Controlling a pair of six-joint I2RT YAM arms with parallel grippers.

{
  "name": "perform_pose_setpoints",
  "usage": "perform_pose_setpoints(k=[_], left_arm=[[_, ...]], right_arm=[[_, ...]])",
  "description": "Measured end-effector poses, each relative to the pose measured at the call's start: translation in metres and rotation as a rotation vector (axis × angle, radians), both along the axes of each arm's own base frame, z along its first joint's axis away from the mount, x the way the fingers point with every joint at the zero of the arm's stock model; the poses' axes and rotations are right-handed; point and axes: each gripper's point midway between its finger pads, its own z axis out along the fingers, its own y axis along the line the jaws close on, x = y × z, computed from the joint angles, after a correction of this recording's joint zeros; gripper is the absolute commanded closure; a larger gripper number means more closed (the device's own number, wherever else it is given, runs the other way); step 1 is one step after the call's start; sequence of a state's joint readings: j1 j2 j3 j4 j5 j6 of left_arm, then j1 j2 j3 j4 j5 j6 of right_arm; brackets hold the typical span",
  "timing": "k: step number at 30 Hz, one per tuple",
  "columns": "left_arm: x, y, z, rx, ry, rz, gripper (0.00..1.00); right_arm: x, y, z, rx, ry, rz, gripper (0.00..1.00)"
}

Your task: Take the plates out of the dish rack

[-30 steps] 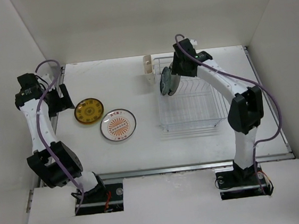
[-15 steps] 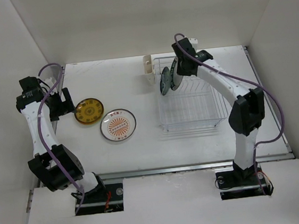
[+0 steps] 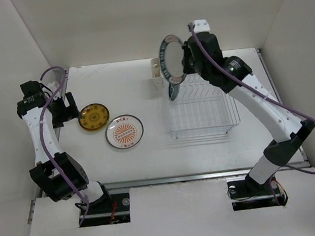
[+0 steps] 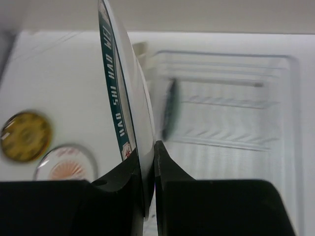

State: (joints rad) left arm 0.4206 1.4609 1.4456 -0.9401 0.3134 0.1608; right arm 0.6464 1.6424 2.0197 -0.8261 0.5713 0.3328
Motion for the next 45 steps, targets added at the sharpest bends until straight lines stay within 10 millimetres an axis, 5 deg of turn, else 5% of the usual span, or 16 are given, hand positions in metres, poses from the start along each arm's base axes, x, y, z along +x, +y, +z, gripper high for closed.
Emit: perform_pose_setpoints(k=[4, 8, 13, 16, 19, 23, 24, 27, 36, 45], left_arm=[[0.0, 0.0, 0.0, -0.003, 0.0, 0.004, 0.15], [-0.001, 0.001, 0.0, 0.004, 0.001, 0.007, 0.15], [-0.003, 0.001, 0.001, 0.009, 0.004, 0.01, 0.15], [-0.003, 0.001, 0.001, 0.009, 0.007, 0.011, 0.15], [-0.003, 0.001, 0.001, 0.01, 0.008, 0.01, 0.15], [-0.004, 0.001, 0.001, 0.011, 0.009, 0.008, 0.15], [-0.004, 0.001, 0.001, 0.011, 0.009, 0.008, 0.15], [-0.004, 0.001, 0.001, 0.012, 0.009, 0.008, 0.15], [-0.004, 0.002, 0.001, 0.013, 0.01, 0.009, 0.15], [-0.004, 0.002, 0.001, 0.013, 0.011, 0.009, 0.14]], right_arm=[[-0.022, 0.1, -0.036, 0.138, 0.1, 0.436, 1.0], [-0.028, 0.191, -0.114, 0.207, 0.291, 0.733, 1.0], [-0.052, 0.245, -0.235, 0.259, 0.608, 0.885, 1.0], [-0.065, 0.254, -0.273, 0.28, 0.722, 0.91, 1.0], [-0.072, 0.259, -0.285, 0.314, 0.774, 0.931, 0.96], [-0.07, 0.263, -0.286, 0.328, 0.779, 0.935, 0.59], [-0.069, 0.265, -0.287, 0.328, 0.778, 0.933, 0.41], [-0.061, 0.266, -0.296, 0.312, 0.78, 0.903, 0.26], [-0.049, 0.243, -0.323, 0.047, 0.748, 0.745, 0.2], [-0.071, 0.26, -0.315, -0.121, 0.668, 0.795, 0.2]])
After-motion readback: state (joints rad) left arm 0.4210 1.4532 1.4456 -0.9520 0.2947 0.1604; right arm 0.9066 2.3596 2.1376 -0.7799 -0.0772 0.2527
